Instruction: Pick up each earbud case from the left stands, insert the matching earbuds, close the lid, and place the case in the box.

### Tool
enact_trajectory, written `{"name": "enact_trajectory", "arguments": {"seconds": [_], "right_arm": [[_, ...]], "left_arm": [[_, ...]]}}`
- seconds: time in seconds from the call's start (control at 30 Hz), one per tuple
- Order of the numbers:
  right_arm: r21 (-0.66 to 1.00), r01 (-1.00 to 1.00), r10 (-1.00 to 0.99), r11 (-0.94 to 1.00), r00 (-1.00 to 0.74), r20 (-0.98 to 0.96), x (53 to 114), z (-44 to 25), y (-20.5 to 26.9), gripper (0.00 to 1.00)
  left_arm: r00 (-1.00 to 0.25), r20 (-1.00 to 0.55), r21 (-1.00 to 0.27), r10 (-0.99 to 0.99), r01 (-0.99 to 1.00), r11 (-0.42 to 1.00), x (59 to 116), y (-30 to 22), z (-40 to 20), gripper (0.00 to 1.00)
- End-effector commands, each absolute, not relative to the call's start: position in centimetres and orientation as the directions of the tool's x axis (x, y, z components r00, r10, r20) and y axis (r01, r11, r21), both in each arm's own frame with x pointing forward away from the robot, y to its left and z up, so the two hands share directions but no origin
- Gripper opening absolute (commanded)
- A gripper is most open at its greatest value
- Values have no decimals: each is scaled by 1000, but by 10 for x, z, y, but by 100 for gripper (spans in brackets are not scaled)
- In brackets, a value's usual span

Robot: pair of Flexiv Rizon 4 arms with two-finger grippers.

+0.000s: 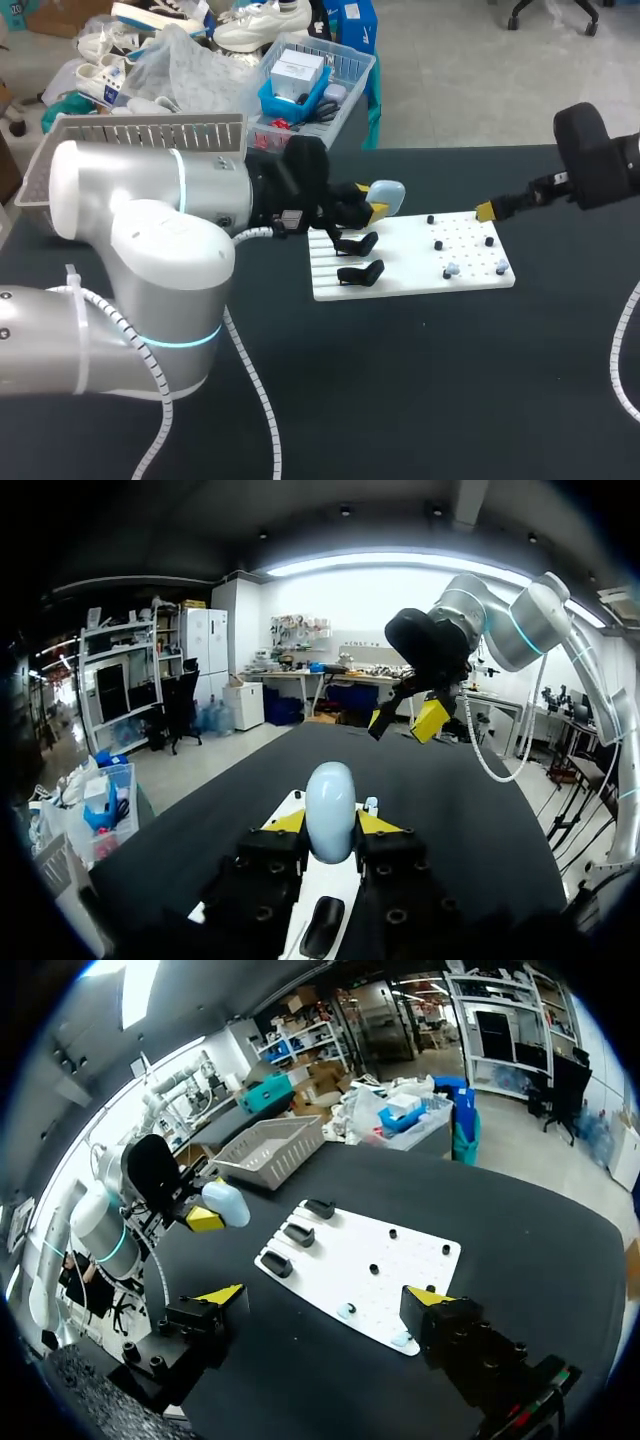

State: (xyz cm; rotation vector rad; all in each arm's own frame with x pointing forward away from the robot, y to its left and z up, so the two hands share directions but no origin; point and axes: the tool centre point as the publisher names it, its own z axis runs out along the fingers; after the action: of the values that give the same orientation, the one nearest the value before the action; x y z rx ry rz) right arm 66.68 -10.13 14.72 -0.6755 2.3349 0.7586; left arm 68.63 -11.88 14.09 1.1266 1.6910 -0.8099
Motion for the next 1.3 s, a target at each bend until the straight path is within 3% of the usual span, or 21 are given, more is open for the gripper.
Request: {"name": "enact_trajectory", "arguments": {"seconds": [0.03,1.3], "right_arm": [[387,-642,-292,662,-696,-656,665,146,-94,100],[406,-711,-318,574,-651,-690,657,143,-58,100]], "left_arm": [[-170,-932,-38,320,923,382,689,-133,143,0],[-100,-921,18,377,955,297,659,-170,135,0]]}}
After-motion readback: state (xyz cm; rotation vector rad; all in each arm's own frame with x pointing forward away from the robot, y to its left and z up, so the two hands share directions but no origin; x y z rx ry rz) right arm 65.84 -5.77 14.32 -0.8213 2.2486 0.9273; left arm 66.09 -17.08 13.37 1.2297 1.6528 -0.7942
